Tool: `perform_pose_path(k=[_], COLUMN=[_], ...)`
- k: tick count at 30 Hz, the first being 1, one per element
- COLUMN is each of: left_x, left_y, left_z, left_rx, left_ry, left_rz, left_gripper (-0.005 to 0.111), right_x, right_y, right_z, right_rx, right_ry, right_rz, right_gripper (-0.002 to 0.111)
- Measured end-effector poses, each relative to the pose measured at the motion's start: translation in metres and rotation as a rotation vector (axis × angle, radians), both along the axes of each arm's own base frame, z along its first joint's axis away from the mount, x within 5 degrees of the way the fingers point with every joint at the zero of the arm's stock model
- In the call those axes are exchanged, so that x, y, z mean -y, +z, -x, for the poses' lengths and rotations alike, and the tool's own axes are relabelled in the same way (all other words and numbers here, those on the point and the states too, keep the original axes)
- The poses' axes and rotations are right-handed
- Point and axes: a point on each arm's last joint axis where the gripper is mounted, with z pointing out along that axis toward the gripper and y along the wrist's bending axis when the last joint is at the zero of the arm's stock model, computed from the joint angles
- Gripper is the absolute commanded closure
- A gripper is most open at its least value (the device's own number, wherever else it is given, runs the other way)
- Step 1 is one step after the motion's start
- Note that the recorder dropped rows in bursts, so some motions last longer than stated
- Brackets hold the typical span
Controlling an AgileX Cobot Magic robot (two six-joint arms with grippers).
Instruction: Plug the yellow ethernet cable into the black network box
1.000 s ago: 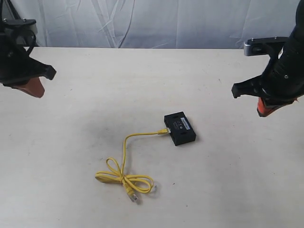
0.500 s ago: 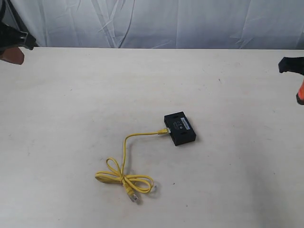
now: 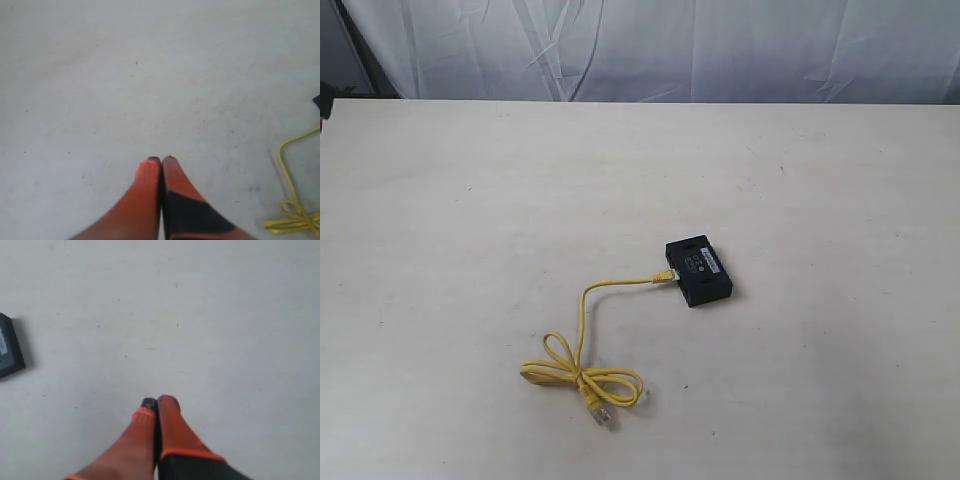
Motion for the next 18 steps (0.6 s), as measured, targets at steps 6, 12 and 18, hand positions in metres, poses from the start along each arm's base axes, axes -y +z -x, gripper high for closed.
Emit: perform_pose_path(k=[6, 12, 18], left_x=[-0.003, -0.006, -0.009], left_y=[-0.002, -0.009, -0.015], left_z=[0.039, 0.073, 0.102], left_rx=[0.118, 0.214, 0.345], left_ry=[0.016, 0.026, 0.042], left_rz=[0.009, 0.014, 0.023], left_gripper=[0.107, 0.107, 0.107], right_x=[-0.004, -0.009, -0.012], right_y=[0.014, 0.015, -0.002], right_z=[0.047, 0.09, 0.118], right_rx=[0.175, 0.331, 0.45], right_ry=[-0.009, -0.011, -0.016], right_rz=[0.016, 0.031, 0.041], right_gripper=[0.109, 0.109, 0.109])
